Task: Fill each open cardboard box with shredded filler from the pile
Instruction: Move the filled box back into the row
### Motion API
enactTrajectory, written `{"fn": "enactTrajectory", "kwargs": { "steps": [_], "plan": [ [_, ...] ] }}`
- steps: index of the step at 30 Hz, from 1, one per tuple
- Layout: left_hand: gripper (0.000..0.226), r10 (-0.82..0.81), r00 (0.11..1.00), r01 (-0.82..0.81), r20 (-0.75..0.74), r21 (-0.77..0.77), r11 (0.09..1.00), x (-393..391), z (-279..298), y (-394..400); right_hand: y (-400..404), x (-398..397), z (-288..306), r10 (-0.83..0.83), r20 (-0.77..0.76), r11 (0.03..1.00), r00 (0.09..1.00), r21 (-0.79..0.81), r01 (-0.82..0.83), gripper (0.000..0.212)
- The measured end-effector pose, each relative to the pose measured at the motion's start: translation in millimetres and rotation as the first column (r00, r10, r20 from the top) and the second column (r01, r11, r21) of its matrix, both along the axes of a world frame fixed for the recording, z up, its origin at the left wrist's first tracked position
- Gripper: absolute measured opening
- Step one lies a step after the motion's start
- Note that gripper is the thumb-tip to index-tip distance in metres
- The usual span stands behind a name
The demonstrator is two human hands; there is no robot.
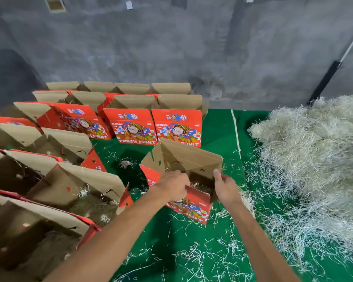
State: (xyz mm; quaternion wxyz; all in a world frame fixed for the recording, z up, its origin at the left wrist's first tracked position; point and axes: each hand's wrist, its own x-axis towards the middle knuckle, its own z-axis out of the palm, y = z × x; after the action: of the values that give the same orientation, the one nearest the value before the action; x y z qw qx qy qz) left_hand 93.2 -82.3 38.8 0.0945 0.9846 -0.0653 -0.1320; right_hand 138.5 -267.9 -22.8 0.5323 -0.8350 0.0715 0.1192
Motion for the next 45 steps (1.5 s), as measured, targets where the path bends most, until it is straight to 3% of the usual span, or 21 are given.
{"fn": "enactTrajectory", "kwargs": {
  "steps": [7,14,18,22,26,34,37,41,45],
  "plan": [
    [0.029,0.128,0.987,-0.123,-0.094,0.055,0.991,5.6,25.0,70.1,83.2,20.8,1.5,0.146,0.029,0.984,0.989,-0.106,-0.143,0.051],
    [0.022,0.228,0.969,-0.217,-0.099,0.111,0.970,2.4,33.3,131.3,156.4,25.7,14.1,0.266,-0.024,0.960,0.964,-0.089,-0.267,0.058],
    [0.028,0.281,0.954,-0.272,-0.109,0.086,0.958,-3.8,30.6,162.0,195.8,20.1,16.3,0.301,-0.042,0.948,0.953,-0.095,-0.304,0.055],
    [0.042,0.321,0.939,-0.317,-0.125,0.052,0.947,-8.7,30.3,188.9,230.0,18.3,11.1,0.350,-0.089,0.936,0.933,0.005,-0.351,0.051],
    [0.045,0.309,0.943,-0.310,-0.126,0.014,0.951,-14.6,29.5,208.4,257.5,21.0,-0.1,0.357,-0.232,0.917,0.905,0.272,-0.292,0.044],
    [0.050,0.265,0.934,-0.287,-0.239,-0.063,0.956,-3.4,31.7,239.2,291.7,34.6,6.1,0.425,-0.262,0.884,0.867,0.327,-0.334,0.025],
    [0.040,0.274,0.925,-0.311,-0.262,-0.111,0.944,3.3,29.5,247.1,307.0,33.5,8.2,0.470,-0.247,0.870,0.848,0.294,-0.396,0.026],
    [0.009,0.288,0.928,-0.311,-0.235,-0.070,0.948,8.3,23.4,258.9,331.0,32.3,9.7,0.535,-0.233,0.844,0.812,0.185,-0.503,0.038],
    [0.010,0.365,0.916,-0.374,-0.168,-0.021,0.927,9.9,18.2,273.1,351.8,36.1,13.0,0.544,-0.273,0.839,0.793,0.206,-0.504,0.037]
  ]
}}
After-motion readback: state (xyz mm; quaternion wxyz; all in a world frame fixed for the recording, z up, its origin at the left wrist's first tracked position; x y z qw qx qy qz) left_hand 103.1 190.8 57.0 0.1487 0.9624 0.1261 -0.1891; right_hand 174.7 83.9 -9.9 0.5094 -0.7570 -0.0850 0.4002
